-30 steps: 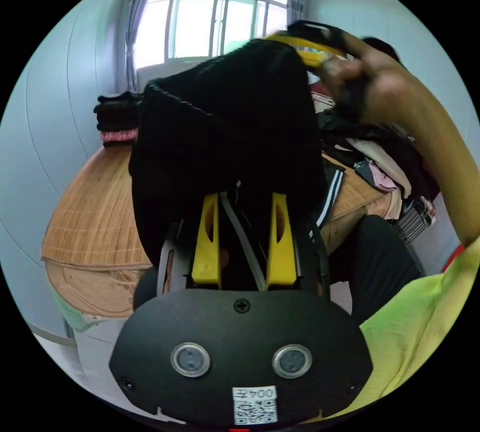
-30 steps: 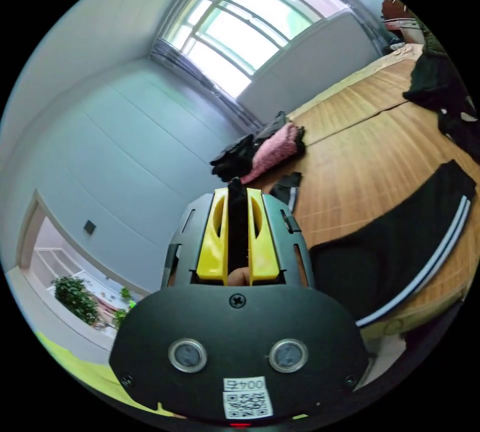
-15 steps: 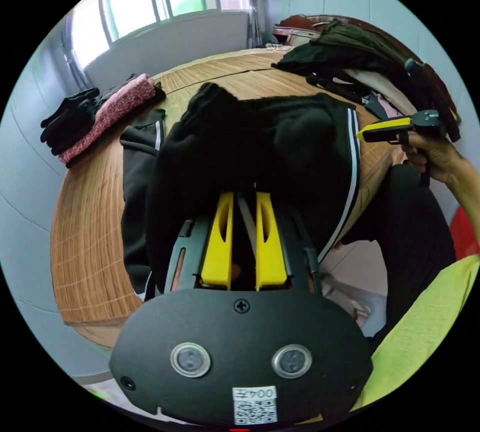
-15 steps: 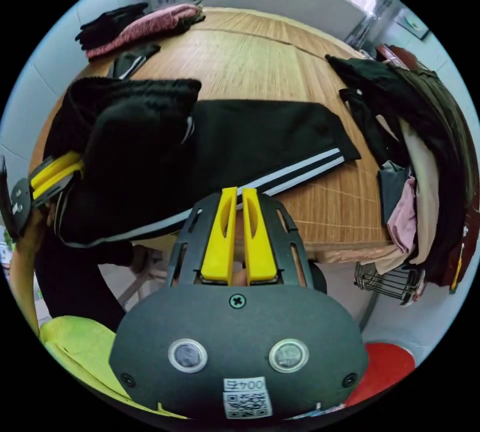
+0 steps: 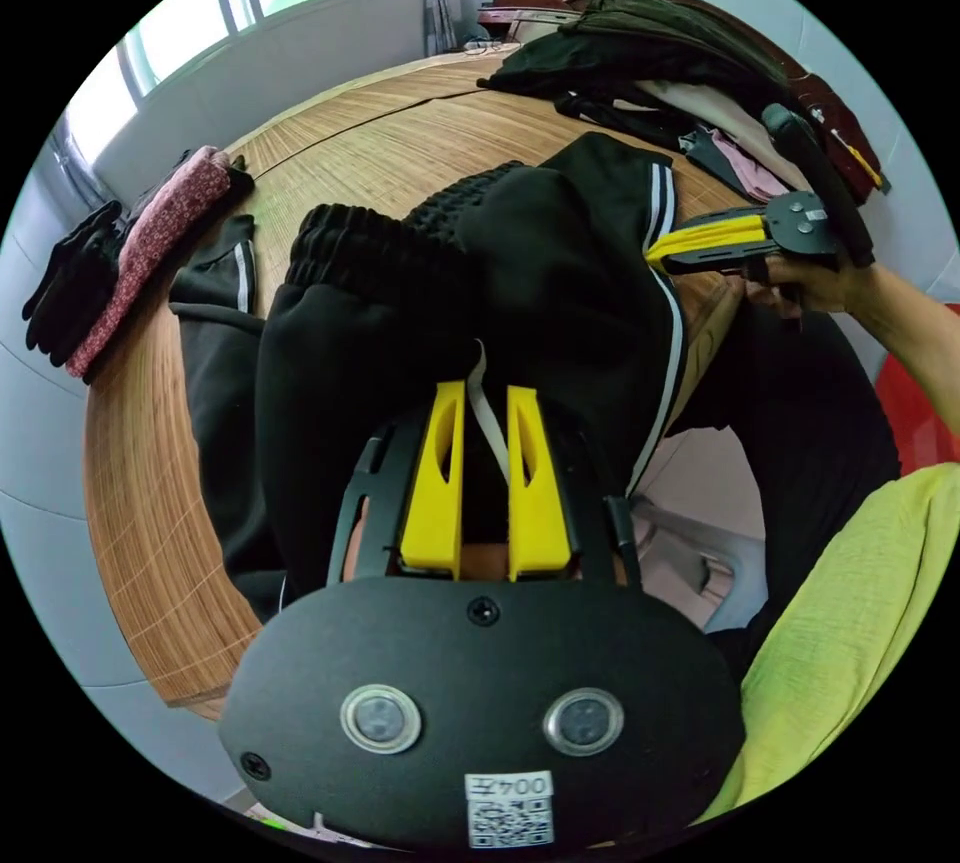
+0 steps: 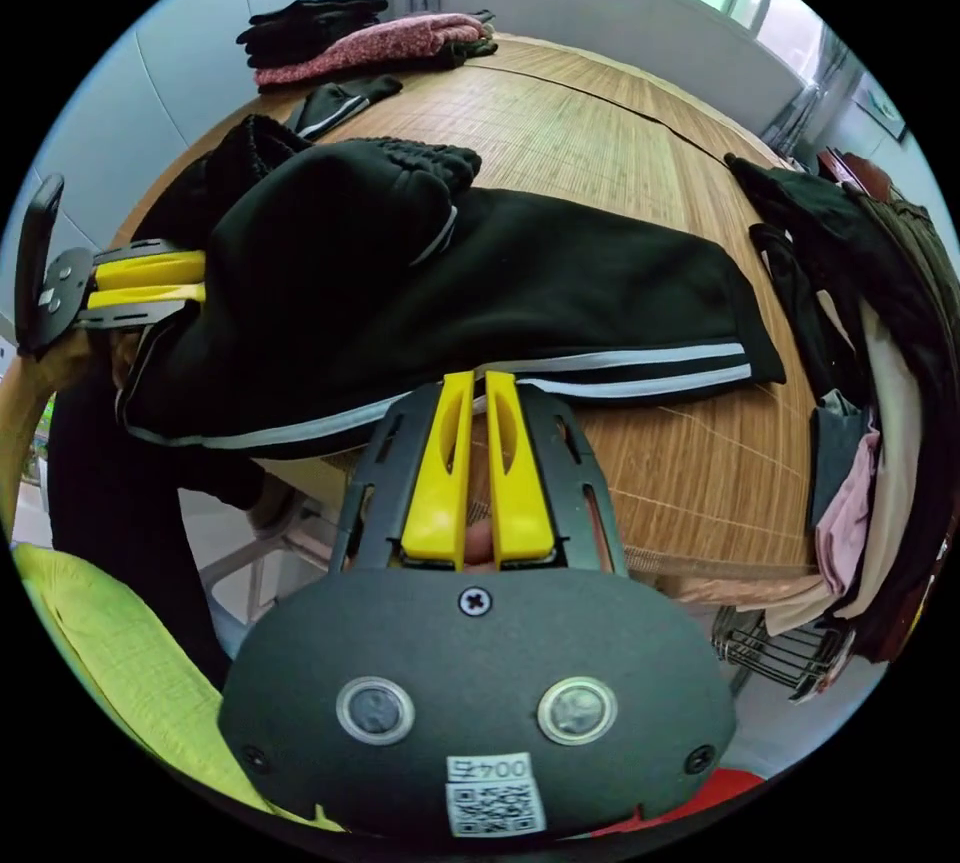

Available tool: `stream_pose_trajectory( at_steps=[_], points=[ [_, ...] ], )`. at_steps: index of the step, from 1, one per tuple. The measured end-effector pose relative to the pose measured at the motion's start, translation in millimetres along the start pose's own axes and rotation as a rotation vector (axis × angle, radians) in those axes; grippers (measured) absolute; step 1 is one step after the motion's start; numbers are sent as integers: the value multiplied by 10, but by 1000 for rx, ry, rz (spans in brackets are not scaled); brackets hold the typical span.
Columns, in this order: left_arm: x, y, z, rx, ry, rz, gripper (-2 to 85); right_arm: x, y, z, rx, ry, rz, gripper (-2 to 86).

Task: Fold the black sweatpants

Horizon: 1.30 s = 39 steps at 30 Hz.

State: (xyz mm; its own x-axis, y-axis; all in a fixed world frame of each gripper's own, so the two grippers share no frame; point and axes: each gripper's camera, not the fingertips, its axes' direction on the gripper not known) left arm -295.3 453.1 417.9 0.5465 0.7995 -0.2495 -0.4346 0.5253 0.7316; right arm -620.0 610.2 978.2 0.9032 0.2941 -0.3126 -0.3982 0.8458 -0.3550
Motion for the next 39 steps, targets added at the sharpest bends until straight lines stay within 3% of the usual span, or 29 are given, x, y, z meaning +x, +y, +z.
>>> stream_pose_trajectory(
  at_steps=[6, 9, 13, 18, 22, 28, 31, 34, 36, 39],
  points=[
    [89, 95, -145, 40, -37, -38, 62, 348, 261, -80, 79, -81, 153, 22],
    [-11, 253, -504, 146, 66, -156, 53, 501, 429, -443, 299, -91, 249, 5],
    [135, 518, -888, 281, -91, -169, 67, 848, 453, -526, 366, -365, 337, 11],
    [494, 363, -720, 219, -231, 20, 104, 1148, 251, -141, 286, -582, 351, 135],
    [474, 192, -357, 91, -269, 47, 127, 1373, 161, 145, 233, -743, 440, 175],
    [61, 288, -150, 67, -184, -67, 130, 1585, 71, 556, 146, -884, 553, 162],
    [-192, 396, -79, 71, -132, -125, 131, 1605, 78, 756, 53, -914, 565, 79],
    [-610, 640, -82, 136, -31, -264, 125, 1568, 223, 543, 186, -878, 476, 58],
    [-956, 882, -63, 195, 113, -402, 124, 1576, 446, 346, 287, -978, 410, 55],
    [-1219, 1101, 23, 240, 270, -472, 134, 1545, 770, 253, 302, -1013, 390, 51]
  ],
)
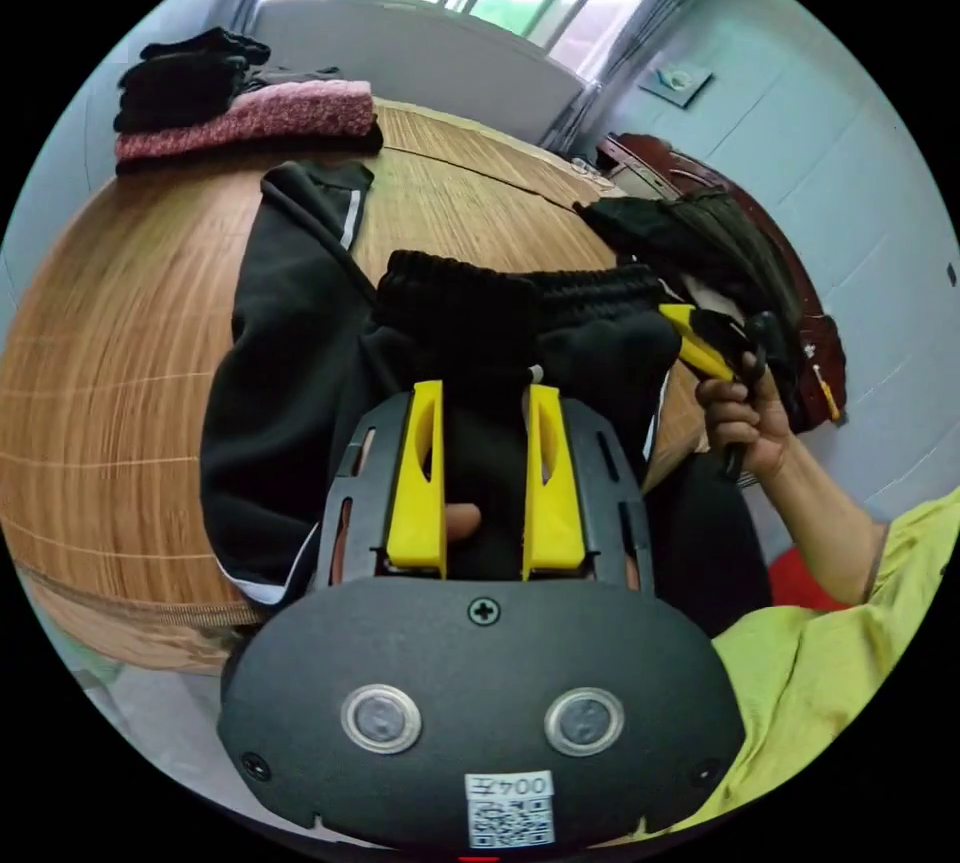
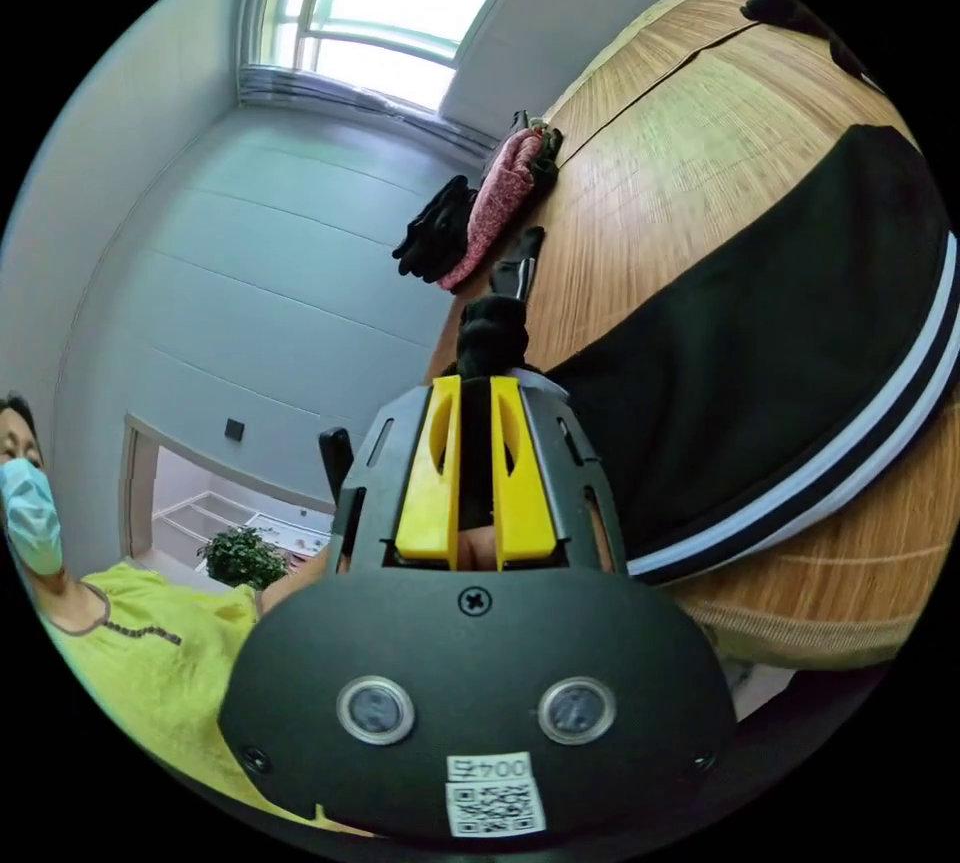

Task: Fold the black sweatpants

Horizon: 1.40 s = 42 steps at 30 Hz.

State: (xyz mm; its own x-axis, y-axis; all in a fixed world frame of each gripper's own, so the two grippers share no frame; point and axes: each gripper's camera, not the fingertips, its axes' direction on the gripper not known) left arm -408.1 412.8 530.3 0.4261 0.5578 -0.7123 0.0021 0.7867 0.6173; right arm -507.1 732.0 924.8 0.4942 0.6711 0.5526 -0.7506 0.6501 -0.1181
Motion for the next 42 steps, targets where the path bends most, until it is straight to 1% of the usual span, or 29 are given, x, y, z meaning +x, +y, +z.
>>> stream_pose_trajectory(
  at_steps=[2, 5, 6, 9, 11, 13, 16, 19, 20, 21, 22, 24, 26, 28, 30, 32, 34, 35, 36, 37, 39, 40, 41, 42],
  points=[
    [174, -15, 156, -59, -49, 112, 164, -32, 195, -48, 1, -43, -14, 49],
    [267, -39, 354, -107, -132, 156, 190, -141, 474, -66, -17, -109, -59, 47],
    [238, -34, 368, -103, -125, 149, 192, -196, 562, -49, -38, -115, -82, 47],
    [-95, 52, 333, -45, -15, 60, 193, -262, 688, -68, -57, -156, -111, 47],
    [-478, 143, 256, 16, 148, -43, 191, -263, 694, -128, -56, -203, -107, 47],
    [-651, 205, 231, 41, 229, -61, 190, -294, 695, -194, -48, -256, -99, 47],
    [-598, 257, 211, 46, 216, 5, 190, -495, 741, -222, -75, -300, -133, 47],
    [-552, 328, 239, 72, 149, 40, 180, -778, 847, -162, -137, -231, -235, 47],
    [-611, 369, 266, 77, 131, 34, 165, -840, 883, -151, -147, -173, -269, 48],
    [-654, 389, 279, 76, 128, 33, 158, -838, 892, -166, -147, -119, -281, 48],
    [-753, 413, 291, 58, 153, 41, 133, -811, 885, -186, -142, -95, -275, 49],
    [-944, 412, 233, 21, 274, 44, 92, -592, 834, -372, -61, -24, -197, 50],
    [-1207, 385, -38, 41, 594, 34, 50, -423, 817, -526, 5, 26, -145, 50],
    [-1389, 352, -282, 64, 757, 50, 42, -277, 807, -657, 55, 34, -84, 50],
    [-1563, 318, -453, 36, 747, 47, 37, -193, 803, -692, 59, 73, -29, 50],
    [-1837, 266, -476, 9, 635, -14, 34, -167, 805, -630, 48, 80, -5, 51],
    [-2054, 231, -340, -1, 577, -99, 33, -78, 776, -517, 46, 115, 87, 53],
    [-2149, 214, -233, 4, 533, -135, 32, 8, 742, -435, 53, 170, 165, 57],
    [-2178, 205, -173, 9, 511, -144, 33, 84, 712, -370, 74, 238, 215, 58],
    [-2226, 189, -34, 9, 477, -172, 34, 118, 703, -351, 91, 263, 242, 58],
    [-2320, 166, 207, -8, 468, -235, 37, 131, 702, -358, 196, 275, 302, 62],
    [-2395, 161, 344, -10, 502, -273, 41, 82, 705, -368, 223, 287, 293, 63],
    [-2480, 168, 457, -8, 568, -315, 46, -98, 708, -369, 265, 352, 226, 63],
    [-2517, 176, 496, -1, 602, -332, 49, -372, 719, -324, 297, 460, 105, 59]
  ],
)
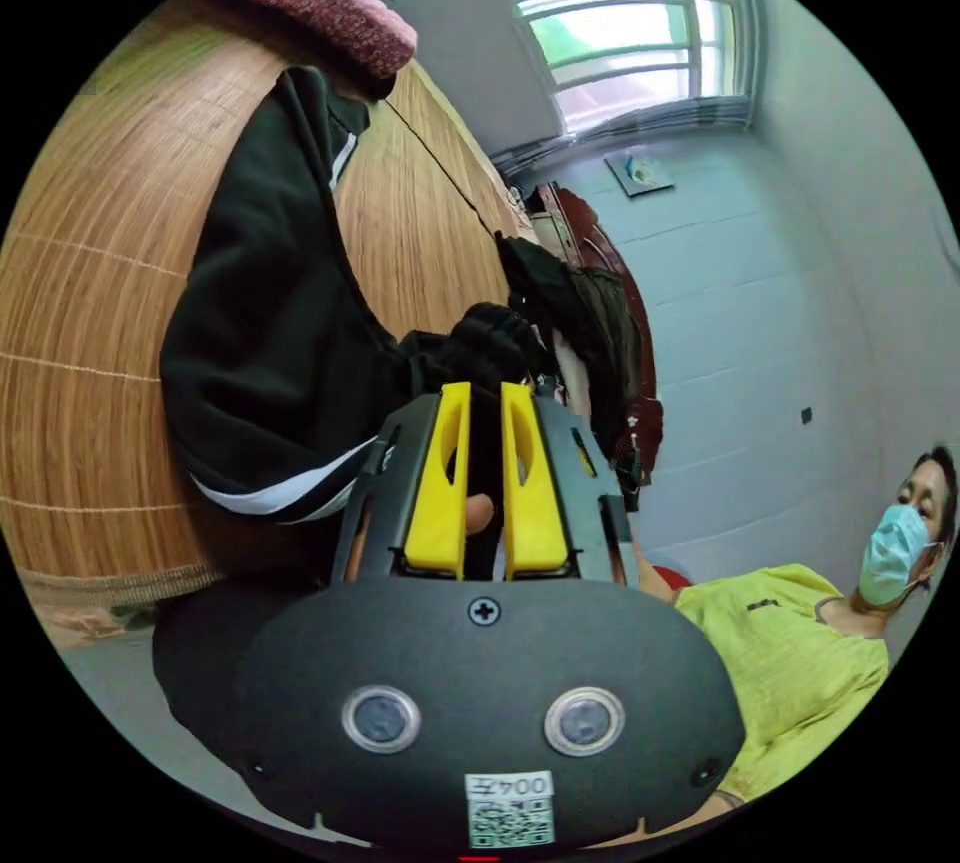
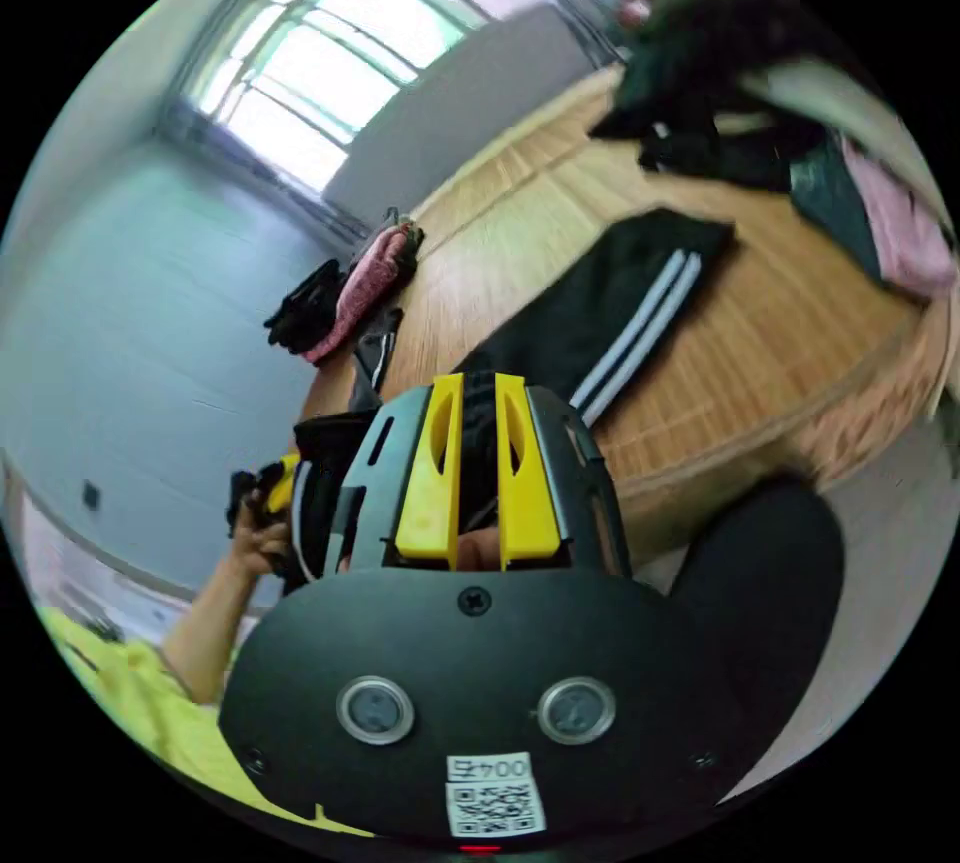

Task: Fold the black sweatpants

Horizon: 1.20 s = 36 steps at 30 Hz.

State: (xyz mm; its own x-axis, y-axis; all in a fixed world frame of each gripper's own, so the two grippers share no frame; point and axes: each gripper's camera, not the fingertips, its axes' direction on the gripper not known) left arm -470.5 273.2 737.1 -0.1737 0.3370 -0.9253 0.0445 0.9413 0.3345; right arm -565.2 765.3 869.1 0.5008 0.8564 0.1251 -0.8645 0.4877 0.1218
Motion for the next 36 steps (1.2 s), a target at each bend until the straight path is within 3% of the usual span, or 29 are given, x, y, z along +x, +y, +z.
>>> stream_pose_trajectory(
  at_steps=[2, 3, 5, 9, 11, 15, 20, 24, 26, 29, 31, 33, 36],
  points=[
    [-138, 9, -8, 33, 90, -17, 60, -464, 115, -53, 67, 48, -226, 33],
    [-161, 15, -15, 37, 92, -16, 63, -716, 195, 13, 43, -21, -315, 15],
    [-250, 50, -64, 62, 105, -20, 77, -1036, 312, 274, -62, -108, -375, 2],
    [-271, 105, -138, 88, 103, -3, 142, -1617, 548, 998, -195, -31, -496, -6],
    [-162, 89, -124, 42, -18, 29, 231, -1752, 564, 1218, -249, -64, -490, -6],
    [240, 27, 38, -63, -104, 197, 272, -2107, 659, 1396, -253, -84, -555, -7],
    [755, -146, 362, -143, -344, 395, 293, -2419, 846, 1469, -262, -96, -647, -7],
    [616, -302, 595, -202, -444, 330, 248, -2471, 1000, 1456, -276, -116, -685, -6],
    [375, -325, 694, -224, -451, 236, 152, -2465, 1043, 1399, -316, -102, -731, -4],
    [268, -274, 610, -161, -452, 220, 88, -2280, 1054, 994, -310, -62, -849, 5],
    [289, -248, 539, -144, -436, 229, 80, -1967, 864, 559, -224, -88, -782, 29],
    [370, -206, 474, -131, -440, 275, 74, -1328, 475, -28, -71, -89, -569, 82],
    [497, -104, 363, -95, -469, 341, 66, -518, 10, -390, -47, -161, -337, 162]
  ],
)
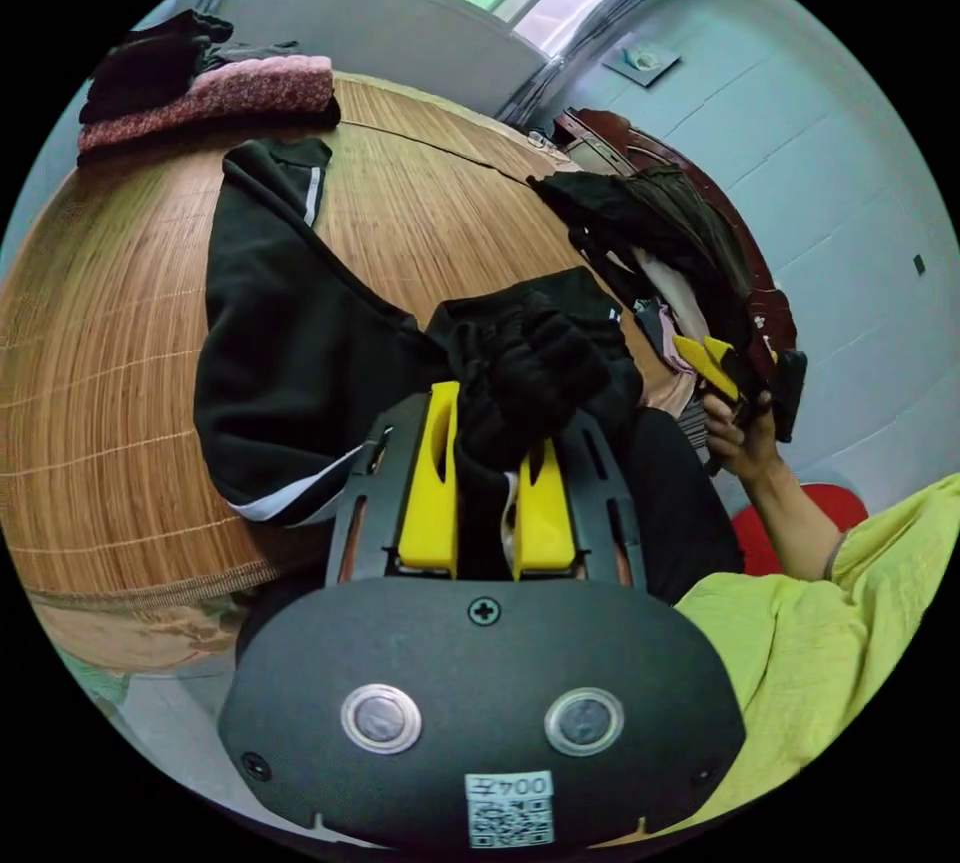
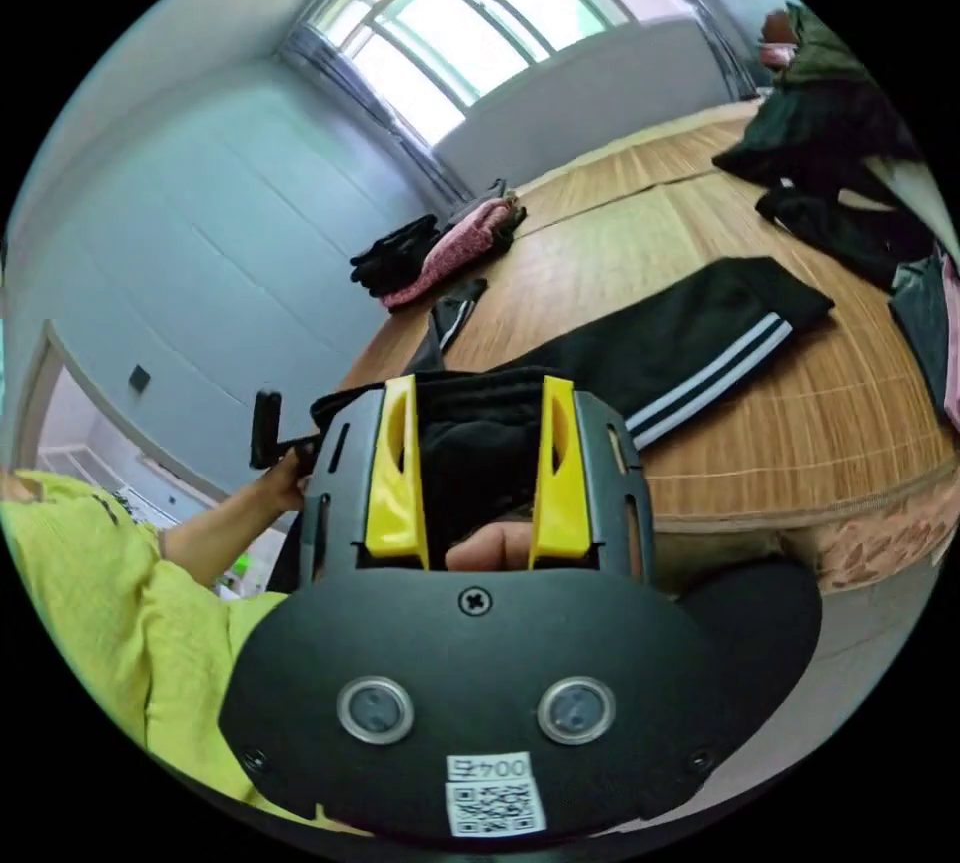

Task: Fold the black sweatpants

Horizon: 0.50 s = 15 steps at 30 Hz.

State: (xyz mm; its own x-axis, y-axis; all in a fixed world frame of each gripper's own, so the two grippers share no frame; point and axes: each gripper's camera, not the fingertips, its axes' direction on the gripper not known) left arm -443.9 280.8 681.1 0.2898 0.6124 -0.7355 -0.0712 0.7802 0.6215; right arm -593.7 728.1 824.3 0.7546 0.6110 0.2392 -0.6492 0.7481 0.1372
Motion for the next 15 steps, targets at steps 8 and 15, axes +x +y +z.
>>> stream_pose_trajectory(
  at_steps=[8, 15],
  points=[
    [49, 106, -481, 65, 35, 74, 54, 923, -235, 517, -295, -358, 98, 203],
    [46, 57, -1127, 101, 71, 110, 45, 598, -236, 288, -380, -592, -96, 64]
  ],
)
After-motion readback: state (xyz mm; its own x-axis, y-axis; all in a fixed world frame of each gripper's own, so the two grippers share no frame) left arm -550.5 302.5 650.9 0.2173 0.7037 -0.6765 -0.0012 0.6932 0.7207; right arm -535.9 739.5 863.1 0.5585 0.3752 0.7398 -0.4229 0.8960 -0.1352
